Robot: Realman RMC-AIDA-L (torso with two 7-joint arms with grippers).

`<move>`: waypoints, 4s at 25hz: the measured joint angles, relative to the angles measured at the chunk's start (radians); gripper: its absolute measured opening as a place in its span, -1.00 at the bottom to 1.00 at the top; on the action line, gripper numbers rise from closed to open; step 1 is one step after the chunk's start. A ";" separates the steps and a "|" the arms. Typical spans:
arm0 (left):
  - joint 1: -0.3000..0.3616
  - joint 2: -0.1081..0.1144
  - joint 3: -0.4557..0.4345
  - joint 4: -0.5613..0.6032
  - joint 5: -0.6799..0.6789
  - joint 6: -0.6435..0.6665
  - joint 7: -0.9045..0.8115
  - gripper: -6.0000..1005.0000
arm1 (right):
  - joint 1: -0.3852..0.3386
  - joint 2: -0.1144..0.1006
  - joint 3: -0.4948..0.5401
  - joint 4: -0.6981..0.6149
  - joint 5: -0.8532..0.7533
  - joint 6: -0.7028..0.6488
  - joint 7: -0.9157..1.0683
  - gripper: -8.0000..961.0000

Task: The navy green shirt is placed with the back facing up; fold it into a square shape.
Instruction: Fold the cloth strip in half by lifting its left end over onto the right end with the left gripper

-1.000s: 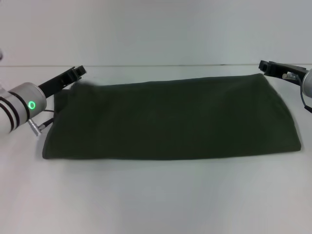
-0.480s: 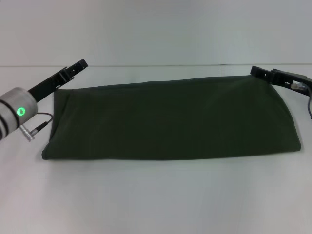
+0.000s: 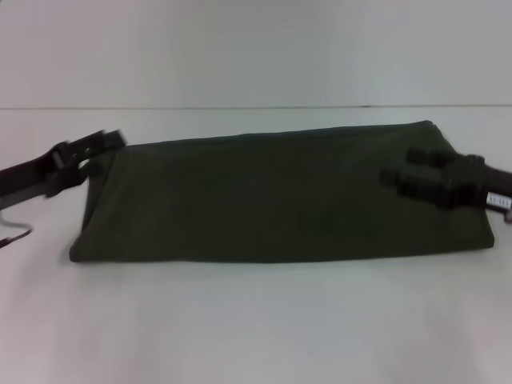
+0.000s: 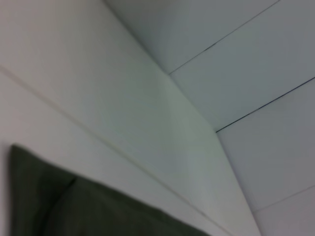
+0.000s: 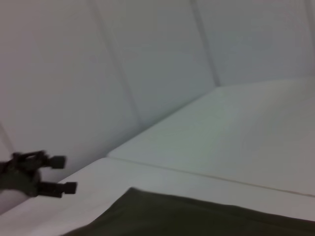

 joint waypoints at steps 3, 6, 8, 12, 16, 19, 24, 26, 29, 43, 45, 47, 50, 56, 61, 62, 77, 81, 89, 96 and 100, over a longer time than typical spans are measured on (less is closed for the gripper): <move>0.035 0.006 -0.004 0.058 0.052 0.042 -0.094 0.82 | -0.019 0.006 -0.005 0.000 -0.005 -0.037 -0.085 0.79; 0.059 0.008 -0.006 0.093 0.094 0.071 -0.171 0.83 | -0.027 0.013 -0.009 0.005 -0.010 -0.043 -0.140 0.79; 0.067 0.009 -0.017 0.095 0.120 0.100 -0.205 0.83 | -0.034 0.017 -0.022 0.006 -0.011 -0.045 -0.151 0.79; 0.091 0.012 -0.066 0.115 0.180 0.166 -0.272 0.83 | -0.042 0.018 -0.033 0.008 -0.011 -0.046 -0.155 0.79; 0.117 0.013 -0.090 0.151 0.244 0.230 -0.348 0.83 | -0.048 0.019 -0.057 0.010 -0.012 -0.035 -0.164 0.79; 0.127 0.008 -0.094 0.156 0.257 0.227 -0.369 0.83 | -0.050 0.020 -0.068 0.012 -0.012 -0.030 -0.165 0.79; 0.129 0.003 -0.092 0.147 0.284 0.189 -0.388 0.83 | -0.055 0.021 -0.070 0.023 -0.012 -0.015 -0.173 0.79; 0.128 0.003 -0.091 0.147 0.287 0.188 -0.394 0.83 | -0.059 0.022 -0.070 0.023 -0.012 -0.009 -0.173 0.79; 0.122 0.002 -0.089 0.141 0.294 0.188 -0.399 0.83 | -0.066 0.022 -0.068 0.023 -0.012 0.002 -0.174 0.79; 0.110 -0.011 -0.075 0.114 0.325 0.087 -0.405 0.83 | -0.073 0.022 -0.067 0.023 -0.011 0.011 -0.173 0.79; 0.103 -0.009 -0.075 0.102 0.327 0.069 -0.406 0.83 | -0.074 0.023 -0.065 0.023 -0.011 0.012 -0.173 0.79; 0.095 -0.009 -0.076 0.092 0.329 0.049 -0.409 0.83 | -0.074 0.023 -0.065 0.023 -0.011 0.015 -0.173 0.79; 0.085 -0.009 -0.076 0.086 0.331 0.037 -0.413 0.83 | -0.075 0.023 -0.065 0.023 -0.011 0.016 -0.173 0.79; 0.071 -0.004 -0.076 0.063 0.333 0.017 -0.417 0.83 | -0.075 0.023 -0.062 0.023 -0.008 0.017 -0.173 0.78; 0.065 -0.005 -0.075 0.058 0.333 0.010 -0.417 0.83 | -0.075 0.023 -0.061 0.023 -0.007 0.018 -0.173 0.78; 0.064 -0.006 -0.075 0.058 0.333 0.010 -0.417 0.83 | -0.074 0.022 -0.061 0.023 -0.007 0.018 -0.173 0.78; 0.024 -0.011 0.024 0.081 0.334 -0.052 -0.422 0.62 | -0.072 0.021 -0.057 0.019 -0.003 0.018 -0.170 0.79; 0.013 -0.012 0.052 0.080 0.335 -0.061 -0.423 0.32 | -0.071 0.021 -0.055 0.017 -0.001 0.018 -0.166 0.79; 0.012 -0.012 0.064 0.080 0.335 -0.073 -0.429 -0.44 | -0.067 0.022 -0.056 0.016 -0.001 0.018 -0.165 0.79; 0.013 -0.013 0.063 0.080 0.330 -0.080 -0.424 -0.79 | -0.067 0.021 -0.056 0.019 -0.001 0.018 -0.169 0.79; 0.022 -0.014 0.051 0.082 0.321 -0.085 -0.418 -0.88 | -0.067 0.021 -0.056 0.017 -0.001 0.018 -0.167 0.79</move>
